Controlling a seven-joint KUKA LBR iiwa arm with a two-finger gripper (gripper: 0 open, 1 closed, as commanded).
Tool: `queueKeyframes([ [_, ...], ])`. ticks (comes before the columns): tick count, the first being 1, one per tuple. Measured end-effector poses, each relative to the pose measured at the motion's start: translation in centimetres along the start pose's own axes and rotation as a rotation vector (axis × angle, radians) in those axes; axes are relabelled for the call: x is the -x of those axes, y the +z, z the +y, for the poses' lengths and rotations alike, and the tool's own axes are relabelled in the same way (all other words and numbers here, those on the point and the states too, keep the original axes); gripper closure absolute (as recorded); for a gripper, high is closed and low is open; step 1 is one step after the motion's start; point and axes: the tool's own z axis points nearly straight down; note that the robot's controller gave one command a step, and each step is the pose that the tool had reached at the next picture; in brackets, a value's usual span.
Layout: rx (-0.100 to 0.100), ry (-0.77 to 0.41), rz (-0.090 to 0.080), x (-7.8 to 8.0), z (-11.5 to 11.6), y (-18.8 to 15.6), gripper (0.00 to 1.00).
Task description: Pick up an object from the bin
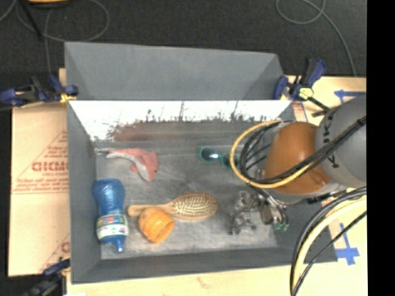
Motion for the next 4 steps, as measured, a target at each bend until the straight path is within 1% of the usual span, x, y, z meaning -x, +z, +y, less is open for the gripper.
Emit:
queueKeyframes([
  [1, 0.0, -0.001, 0.0, 0.0, 0.0, 0.0, 0.0],
  [2, 0.0, -0.002, 0.0, 0.0, 0.0, 0.0, 0.0],
  [3, 0.003, 0.008, 0.001, 1.8, 5.3, -1.0, 0.0],
  [4, 0.002, -0.009, -0.011, 7.0, 4.8, 0.3, 1.0],
])
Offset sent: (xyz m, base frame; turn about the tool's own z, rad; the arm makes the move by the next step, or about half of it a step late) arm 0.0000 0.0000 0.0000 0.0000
